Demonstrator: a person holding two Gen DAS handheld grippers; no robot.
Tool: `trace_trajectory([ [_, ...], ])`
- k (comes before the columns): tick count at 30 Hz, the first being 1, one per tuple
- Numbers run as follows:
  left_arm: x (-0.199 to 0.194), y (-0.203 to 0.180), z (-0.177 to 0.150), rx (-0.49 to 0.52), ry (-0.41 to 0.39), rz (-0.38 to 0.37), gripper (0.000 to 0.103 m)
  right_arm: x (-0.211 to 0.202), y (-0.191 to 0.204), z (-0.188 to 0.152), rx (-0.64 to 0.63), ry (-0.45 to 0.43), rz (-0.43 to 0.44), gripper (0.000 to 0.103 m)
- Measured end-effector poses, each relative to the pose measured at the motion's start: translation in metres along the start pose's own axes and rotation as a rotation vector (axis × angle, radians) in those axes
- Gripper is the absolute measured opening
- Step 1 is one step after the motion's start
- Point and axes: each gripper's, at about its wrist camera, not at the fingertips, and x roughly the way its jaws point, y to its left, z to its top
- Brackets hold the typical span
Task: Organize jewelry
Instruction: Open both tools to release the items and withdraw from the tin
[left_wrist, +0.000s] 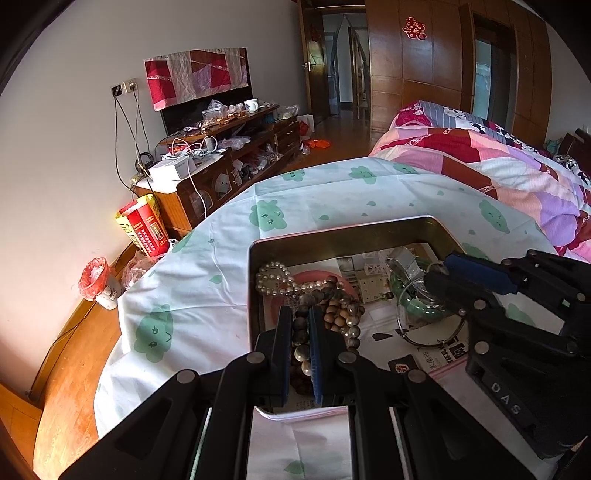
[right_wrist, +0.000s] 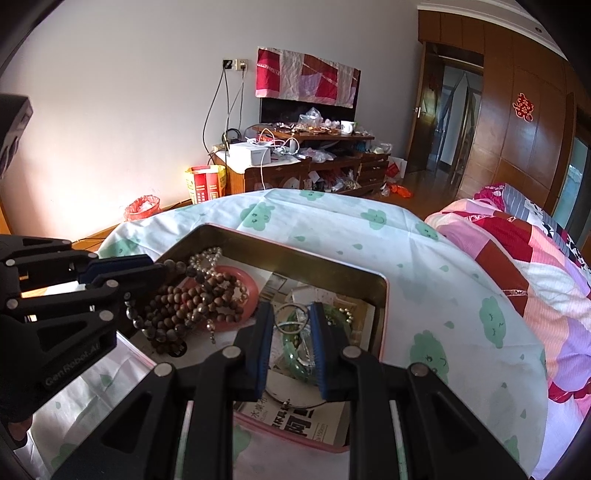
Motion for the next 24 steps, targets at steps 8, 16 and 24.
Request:
trace_trajectory([
  [8, -0.006, -0.004, -0.007, -0.007, -0.006, 0.040, 0.070, -0.001, -0.002, -0.010, 0.011, 0.017, 0.001, 0.052],
  [16, -0.043, 0.014, -0.025, -0.073, -0.048, 0.033, 0.072, -0.029, -0.017, -0.025, 0.087, -0.003, -0.038, 0.063],
  [24, -0.073, 0.019, -0.039, -0.102, -0.083, 0.026, 0.072, -0.067, -0.018, -0.032, 0.110, -0.085, -0.065, 0.073],
])
